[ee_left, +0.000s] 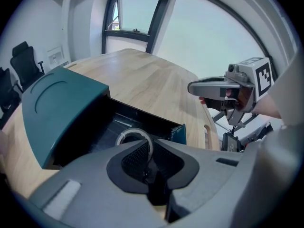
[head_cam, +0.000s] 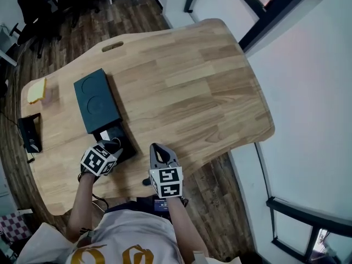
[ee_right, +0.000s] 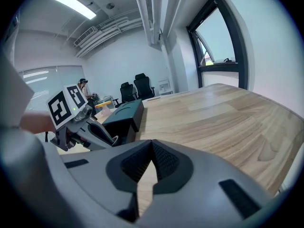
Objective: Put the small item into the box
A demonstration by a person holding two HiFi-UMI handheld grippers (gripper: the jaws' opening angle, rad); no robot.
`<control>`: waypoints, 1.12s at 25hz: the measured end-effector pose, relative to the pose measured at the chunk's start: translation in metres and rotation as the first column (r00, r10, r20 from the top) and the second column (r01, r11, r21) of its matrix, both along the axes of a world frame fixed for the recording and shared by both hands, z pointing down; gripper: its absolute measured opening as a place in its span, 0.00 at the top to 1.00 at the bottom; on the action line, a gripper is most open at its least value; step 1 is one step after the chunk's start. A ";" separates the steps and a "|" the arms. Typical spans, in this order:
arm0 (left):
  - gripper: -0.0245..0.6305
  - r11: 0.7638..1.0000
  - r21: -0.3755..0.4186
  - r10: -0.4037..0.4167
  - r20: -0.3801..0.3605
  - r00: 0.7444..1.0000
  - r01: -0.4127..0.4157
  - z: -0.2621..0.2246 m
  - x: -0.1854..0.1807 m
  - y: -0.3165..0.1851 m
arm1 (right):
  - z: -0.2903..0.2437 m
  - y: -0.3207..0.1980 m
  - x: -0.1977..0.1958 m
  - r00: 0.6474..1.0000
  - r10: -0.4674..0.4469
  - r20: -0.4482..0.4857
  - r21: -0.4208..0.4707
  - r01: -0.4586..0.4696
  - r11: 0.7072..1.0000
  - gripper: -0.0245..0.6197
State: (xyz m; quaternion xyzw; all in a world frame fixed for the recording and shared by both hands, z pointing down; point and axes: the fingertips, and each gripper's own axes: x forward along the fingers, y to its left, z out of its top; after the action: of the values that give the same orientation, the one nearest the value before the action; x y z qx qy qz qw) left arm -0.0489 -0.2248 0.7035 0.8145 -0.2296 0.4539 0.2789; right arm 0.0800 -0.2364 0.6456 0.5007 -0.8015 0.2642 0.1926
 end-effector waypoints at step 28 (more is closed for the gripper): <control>0.91 0.997 -0.065 0.037 0.055 0.998 -0.033 0.000 -0.002 0.003 | -0.020 0.016 -0.003 1.000 0.009 -0.016 0.011 -0.009 1.000 0.95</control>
State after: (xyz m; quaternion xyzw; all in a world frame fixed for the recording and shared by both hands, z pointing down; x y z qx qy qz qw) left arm -0.0505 -0.2221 0.7039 0.7959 -0.2083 0.4887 0.2902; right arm 0.0772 -0.2207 0.6257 0.5076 -0.7991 0.2565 0.1952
